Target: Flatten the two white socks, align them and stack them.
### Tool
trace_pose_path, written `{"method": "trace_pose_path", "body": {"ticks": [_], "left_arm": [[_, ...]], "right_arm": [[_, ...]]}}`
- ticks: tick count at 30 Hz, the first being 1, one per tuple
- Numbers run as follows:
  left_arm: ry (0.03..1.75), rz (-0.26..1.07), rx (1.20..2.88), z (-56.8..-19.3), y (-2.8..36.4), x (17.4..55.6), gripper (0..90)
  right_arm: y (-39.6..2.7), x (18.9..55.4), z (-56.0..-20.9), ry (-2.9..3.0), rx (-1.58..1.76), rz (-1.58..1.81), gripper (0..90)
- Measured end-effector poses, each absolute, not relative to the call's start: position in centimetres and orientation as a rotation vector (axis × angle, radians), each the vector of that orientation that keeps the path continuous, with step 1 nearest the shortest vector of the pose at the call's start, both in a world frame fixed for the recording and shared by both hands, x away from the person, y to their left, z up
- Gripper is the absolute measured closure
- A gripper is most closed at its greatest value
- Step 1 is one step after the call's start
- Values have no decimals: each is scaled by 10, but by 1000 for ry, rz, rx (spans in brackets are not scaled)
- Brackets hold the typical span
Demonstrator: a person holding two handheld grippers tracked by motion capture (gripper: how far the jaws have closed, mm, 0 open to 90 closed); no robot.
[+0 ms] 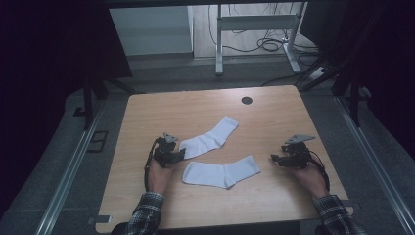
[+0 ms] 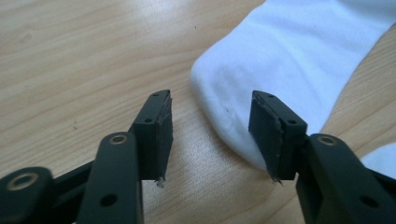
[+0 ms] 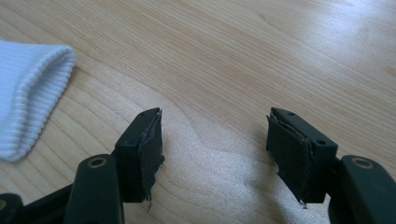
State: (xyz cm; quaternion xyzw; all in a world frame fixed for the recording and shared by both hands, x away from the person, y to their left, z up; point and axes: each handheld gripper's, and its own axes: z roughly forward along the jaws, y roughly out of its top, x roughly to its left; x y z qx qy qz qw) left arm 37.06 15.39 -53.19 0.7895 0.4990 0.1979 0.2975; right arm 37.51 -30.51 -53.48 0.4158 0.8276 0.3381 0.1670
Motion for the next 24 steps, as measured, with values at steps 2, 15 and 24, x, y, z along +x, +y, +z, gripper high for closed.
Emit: {"method": "trace_pose_path", "body": {"ticks": [2,15,24], "left_arm": [[1312,526,2108,-536,154,370,437],[1250,459,2067,-545,167,369,255],[1256,460,2067,-545,167,369,251]], "right_arm": [[-304,375,-535,2353,1187,959,353],[-301,381,-530,2394,1209,943,415],[-270,405,-510,2395,1228,1043,414]]}}
